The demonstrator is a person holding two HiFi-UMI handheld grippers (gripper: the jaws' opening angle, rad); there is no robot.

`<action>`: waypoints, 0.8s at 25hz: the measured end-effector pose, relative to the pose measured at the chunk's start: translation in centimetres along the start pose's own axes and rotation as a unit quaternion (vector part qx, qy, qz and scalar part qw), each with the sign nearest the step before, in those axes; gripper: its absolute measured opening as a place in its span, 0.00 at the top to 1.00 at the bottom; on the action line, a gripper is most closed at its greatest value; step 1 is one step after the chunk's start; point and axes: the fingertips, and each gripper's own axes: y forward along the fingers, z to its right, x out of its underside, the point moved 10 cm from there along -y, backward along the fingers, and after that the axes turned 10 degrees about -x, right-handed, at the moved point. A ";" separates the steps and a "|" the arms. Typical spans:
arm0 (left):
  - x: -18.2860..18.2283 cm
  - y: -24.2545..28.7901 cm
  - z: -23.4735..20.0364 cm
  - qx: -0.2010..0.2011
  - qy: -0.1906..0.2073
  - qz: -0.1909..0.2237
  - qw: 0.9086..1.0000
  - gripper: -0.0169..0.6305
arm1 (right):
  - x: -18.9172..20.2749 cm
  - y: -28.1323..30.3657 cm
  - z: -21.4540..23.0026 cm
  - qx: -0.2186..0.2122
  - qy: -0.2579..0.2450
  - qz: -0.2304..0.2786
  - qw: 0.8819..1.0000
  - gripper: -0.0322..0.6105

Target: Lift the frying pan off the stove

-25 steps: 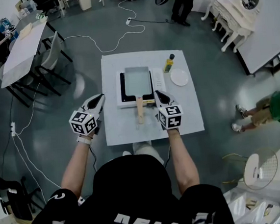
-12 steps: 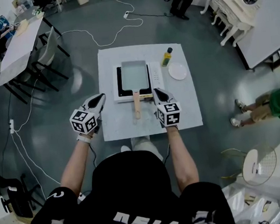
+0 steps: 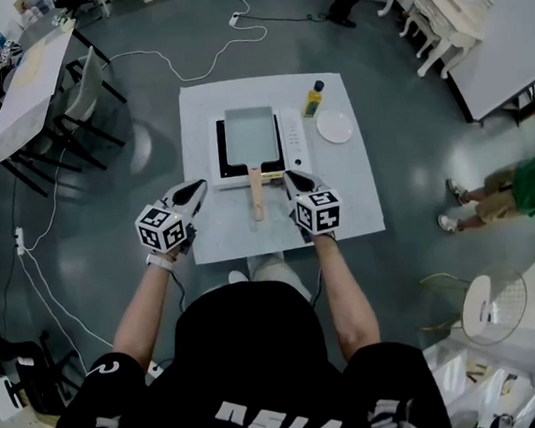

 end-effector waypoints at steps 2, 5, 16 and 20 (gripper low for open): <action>0.6 0.4 0.1 0.015 -0.005 -0.005 1.000 0.98 | 0.6 0.5 0.1 -0.008 0.008 -0.009 1.000 0.95; 1.5 1.3 0.5 0.035 -0.010 -0.017 0.999 0.98 | 1.5 1.3 0.6 -0.017 0.016 -0.022 0.999 0.95; 5.0 4.8 1.3 0.103 -0.051 -0.075 0.991 0.81 | 3.5 4.6 2.2 -0.081 0.077 -0.058 0.992 0.67; 5.9 6.1 1.9 0.130 -0.056 -0.095 0.985 0.72 | 4.0 5.6 3.0 -0.114 0.117 -0.065 0.984 0.53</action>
